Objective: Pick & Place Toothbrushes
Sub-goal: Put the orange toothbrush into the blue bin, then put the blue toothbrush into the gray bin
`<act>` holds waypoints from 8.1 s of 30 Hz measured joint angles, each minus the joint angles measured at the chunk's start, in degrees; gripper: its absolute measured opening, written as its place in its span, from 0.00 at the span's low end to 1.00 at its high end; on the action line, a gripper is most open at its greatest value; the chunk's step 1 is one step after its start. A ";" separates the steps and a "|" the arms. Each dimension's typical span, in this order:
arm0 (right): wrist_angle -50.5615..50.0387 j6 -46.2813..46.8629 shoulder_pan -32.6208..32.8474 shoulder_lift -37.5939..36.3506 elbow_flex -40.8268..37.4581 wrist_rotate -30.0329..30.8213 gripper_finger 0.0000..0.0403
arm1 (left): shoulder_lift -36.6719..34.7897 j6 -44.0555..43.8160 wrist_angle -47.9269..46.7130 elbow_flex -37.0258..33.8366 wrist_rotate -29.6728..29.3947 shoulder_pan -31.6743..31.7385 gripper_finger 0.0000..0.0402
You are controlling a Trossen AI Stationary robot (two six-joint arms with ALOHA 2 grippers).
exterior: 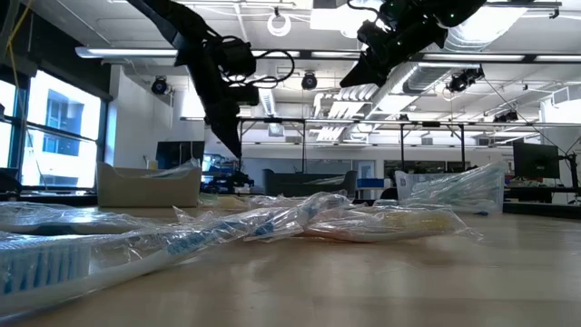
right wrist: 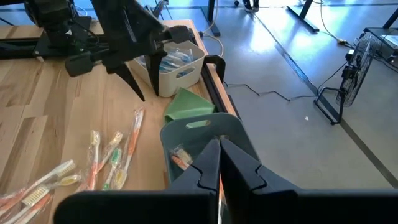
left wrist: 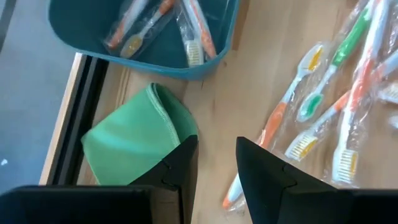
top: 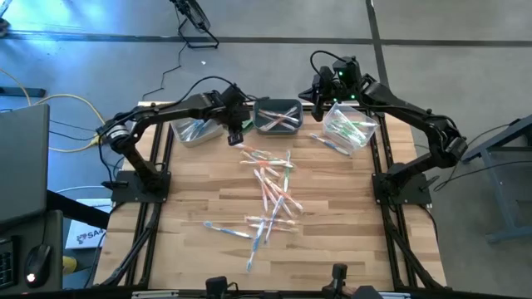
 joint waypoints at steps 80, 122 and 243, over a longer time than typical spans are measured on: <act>-3.39 -0.48 -0.04 0.00 0.00 4.74 0.01 | 14.86 11.15 -14.57 2.66 1.87 -1.90 0.05; -13.88 -2.91 -0.07 -10.56 0.00 15.06 0.01 | 17.83 -5.14 -0.80 28.50 8.59 1.79 0.03; -1.10 0.25 0.10 -8.41 0.02 -0.38 0.01 | -55.91 -20.23 17.52 -23.39 1.70 4.13 0.00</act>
